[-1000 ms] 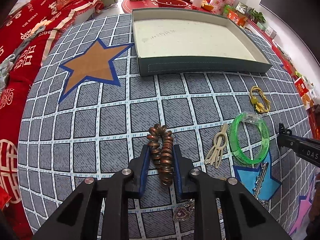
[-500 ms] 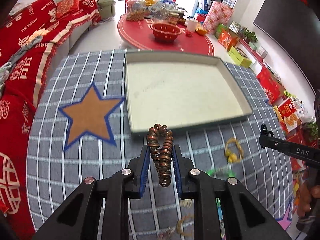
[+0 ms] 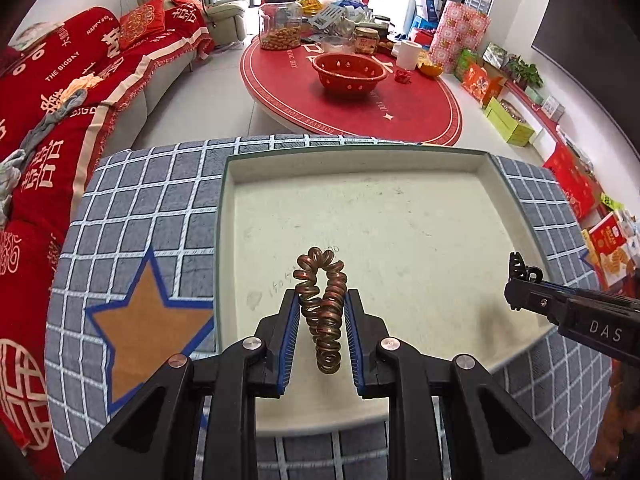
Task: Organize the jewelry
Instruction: 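Carry the bead bracelet into the tray and open the left tool while the right tool drops the clip there, then move both tools back over the remaining jewelry on the rug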
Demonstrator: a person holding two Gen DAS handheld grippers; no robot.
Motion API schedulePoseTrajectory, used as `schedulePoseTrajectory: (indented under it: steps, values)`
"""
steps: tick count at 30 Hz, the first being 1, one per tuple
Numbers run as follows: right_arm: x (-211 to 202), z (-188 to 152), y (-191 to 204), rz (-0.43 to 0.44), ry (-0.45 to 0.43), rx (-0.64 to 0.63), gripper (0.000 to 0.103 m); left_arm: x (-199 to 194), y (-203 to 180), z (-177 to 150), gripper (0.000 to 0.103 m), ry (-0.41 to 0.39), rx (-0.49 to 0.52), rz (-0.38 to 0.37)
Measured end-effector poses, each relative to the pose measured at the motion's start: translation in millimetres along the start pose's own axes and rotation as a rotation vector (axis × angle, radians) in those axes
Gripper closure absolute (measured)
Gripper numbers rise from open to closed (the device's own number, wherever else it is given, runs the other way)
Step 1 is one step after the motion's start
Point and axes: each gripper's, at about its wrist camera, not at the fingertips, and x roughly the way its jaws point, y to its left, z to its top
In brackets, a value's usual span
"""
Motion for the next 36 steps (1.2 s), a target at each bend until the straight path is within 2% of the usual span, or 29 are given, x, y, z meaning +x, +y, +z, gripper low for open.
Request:
schedulePoseTrajectory:
  steps: [10, 11, 12, 13, 14, 15, 16, 18, 19, 20, 24, 27, 29, 31, 35, 36]
  values:
    - [35, 6, -9, -0.02, 0.052, -0.014, 0.08, 37, -12, -2, 0.067, 0.056, 0.067, 0.098]
    - [35, 7, -9, -0.016, 0.05, -0.011, 0.079, 39, -13, -3, 0.064, 0.063, 0.076, 0.106]
    - [35, 7, -9, -0.016, 0.047, -0.008, 0.079, 39, -14, -4, 0.053, 0.052, 0.081, 0.114]
    - [35, 8, -9, -0.018, 0.048, -0.009, 0.079, 38, -15, -5, 0.034, 0.049, 0.084, 0.126]
    - [35, 8, -9, -0.02, 0.047, -0.013, 0.079, 37, -15, -6, 0.027, 0.05, 0.085, 0.137]
    - [36, 8, -8, -0.022, 0.048, -0.017, 0.079, 38, -16, -6, 0.025, 0.049, 0.083, 0.15]
    - [36, 8, -7, -0.021, 0.049, -0.02, 0.075, 38, -16, -6, 0.025, 0.049, 0.083, 0.152]
    - [35, 8, -6, -0.015, 0.049, -0.022, 0.054, 38, -15, -6, 0.025, 0.054, 0.081, 0.152]
    - [34, 8, -5, -0.017, 0.05, -0.022, 0.037, 37, -15, -6, 0.025, 0.059, 0.081, 0.153]
    - [33, 9, -5, -0.018, 0.044, -0.021, 0.034, 37, -15, -6, 0.025, 0.063, 0.082, 0.151]
    - [23, 9, -7, 0.03, 0.018, 0.008, 0.033, 25, -13, -6, 0.025, 0.046, 0.074, 0.145]
    - [10, 10, -8, 0.065, -0.009, 0.03, 0.025, 11, -9, -5, 0.025, 0.019, 0.056, 0.133]
    - [0, 10, -9, 0.094, -0.031, 0.043, 0.023, 0, -7, -5, 0.0, -0.008, 0.042, 0.132]
    - [-9, 10, -10, 0.114, -0.048, 0.056, 0.021, -18, -4, -8, 0.0, -0.067, 0.028, 0.132]
    - [-28, 0, -12, 0.156, -0.081, 0.101, 0.009, -40, -1, -16, 0.0, -0.091, 0.045, 0.125]
    - [-34, -5, -14, 0.165, -0.09, 0.112, 0.008, -47, 0, -20, 0.0, -0.097, 0.05, 0.117]
